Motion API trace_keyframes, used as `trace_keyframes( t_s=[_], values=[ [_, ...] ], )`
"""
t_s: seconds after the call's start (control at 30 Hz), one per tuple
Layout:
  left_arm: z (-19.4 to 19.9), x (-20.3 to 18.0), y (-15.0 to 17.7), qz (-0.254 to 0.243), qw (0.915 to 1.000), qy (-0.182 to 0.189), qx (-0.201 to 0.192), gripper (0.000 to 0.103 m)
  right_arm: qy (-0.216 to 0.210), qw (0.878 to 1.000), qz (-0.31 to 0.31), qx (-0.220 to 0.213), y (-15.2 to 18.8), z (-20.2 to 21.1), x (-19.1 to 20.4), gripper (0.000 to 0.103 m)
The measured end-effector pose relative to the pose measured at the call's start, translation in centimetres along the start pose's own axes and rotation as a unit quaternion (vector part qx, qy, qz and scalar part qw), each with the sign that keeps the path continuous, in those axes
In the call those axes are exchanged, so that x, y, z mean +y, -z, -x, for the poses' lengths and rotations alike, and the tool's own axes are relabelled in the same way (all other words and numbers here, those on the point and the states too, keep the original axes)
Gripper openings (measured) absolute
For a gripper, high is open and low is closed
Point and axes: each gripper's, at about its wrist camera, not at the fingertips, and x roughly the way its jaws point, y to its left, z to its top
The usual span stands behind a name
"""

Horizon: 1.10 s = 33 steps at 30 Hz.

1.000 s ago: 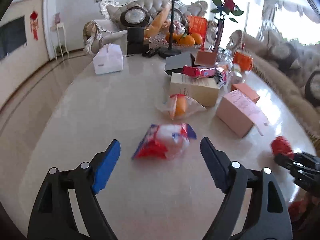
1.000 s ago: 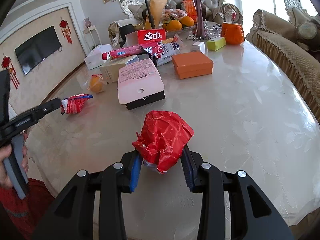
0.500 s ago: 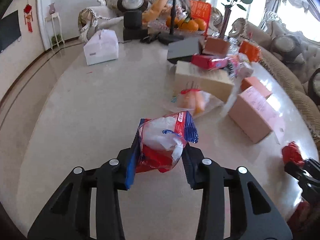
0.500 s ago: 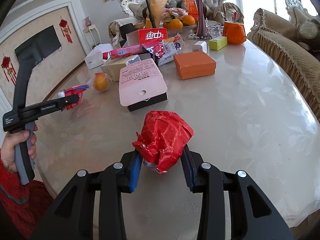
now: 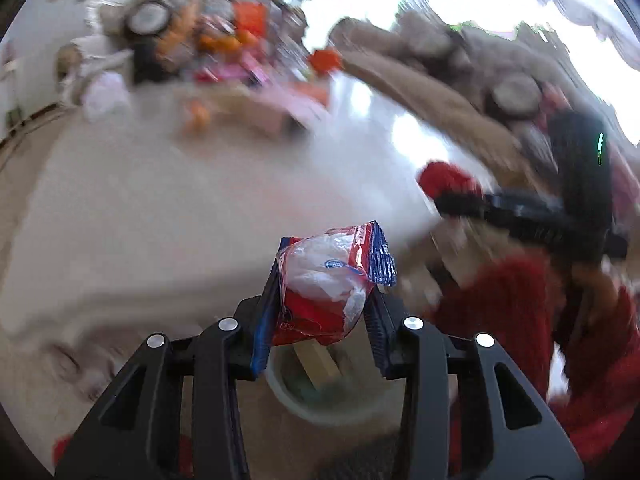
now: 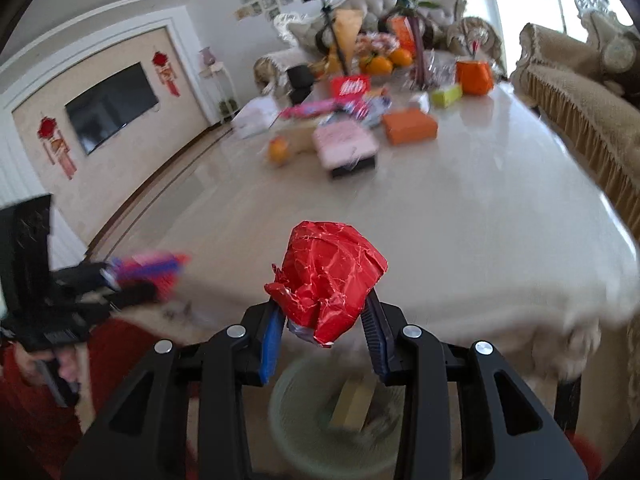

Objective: Collect trash
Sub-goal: 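Drop snack bag and red wrapper into the wastebasket, opening both tools, then raise both open tools back over the table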

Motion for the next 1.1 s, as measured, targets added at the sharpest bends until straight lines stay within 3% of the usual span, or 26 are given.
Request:
trace_keyframes(
  t_s=[0.1,0.2,0.27,0.3,0.33,0.4,0.5,0.77,0.93,1.03,1.1],
  values=[
    [-4.4,-1.2,3.4,-0.012,0.9972,0.014,0.072,0.040,0.011,0.998,-0.009,0.053,3.5,-0.4,0.6,0.035],
    [-8.4,-1.6,5.4,-0.016,0.9930,0.017,0.116,0.041,0.020,0.994,-0.035,0.099,6.4,-2.5,-0.3,0.035],
    [-11.8,-1.5,6.3,-0.011,0.9892,0.014,0.145,0.054,0.027,0.991,-0.035,0.125,7.6,-4.5,-1.0,0.035],
    [-12.9,-1.4,6.5,-0.007,0.9881,0.011,0.153,0.072,0.038,0.990,-0.035,0.133,8.2,-5.8,-1.4,0.038],
    [-14.4,-1.3,6.6,-0.005,0.9872,0.002,0.159,0.088,0.043,0.989,-0.037,0.138,8.6,-6.8,-1.7,0.049],
    [-15.9,-1.4,6.9,-0.007,0.9889,-0.007,0.148,0.090,0.060,0.987,-0.040,0.145,9.1,-8.9,-2.5,0.070],
    [-17.7,-1.0,7.3,0.004,0.9854,-0.015,0.170,0.091,0.082,0.982,-0.038,0.166,9.7,-10.5,-3.2,0.071],
    [-15.7,0.0,9.6,0.037,0.9865,-0.007,0.159,0.094,0.074,0.980,-0.059,0.175,11.3,-9.6,-3.2,0.072],
    [-15.0,0.0,10.2,0.035,0.9865,-0.011,0.160,0.094,0.077,0.982,-0.032,0.169,11.0,-9.0,-1.8,0.072],
    [-12.5,-0.3,9.0,0.029,0.9906,-0.002,0.134,0.094,0.061,0.989,-0.016,0.133,9.4,-7.0,-0.7,0.072],
    [-9.7,-0.3,7.3,0.027,0.9950,0.010,0.096,0.094,0.046,0.996,-0.010,0.082,7.3,-4.6,-0.1,0.072]
  ],
)
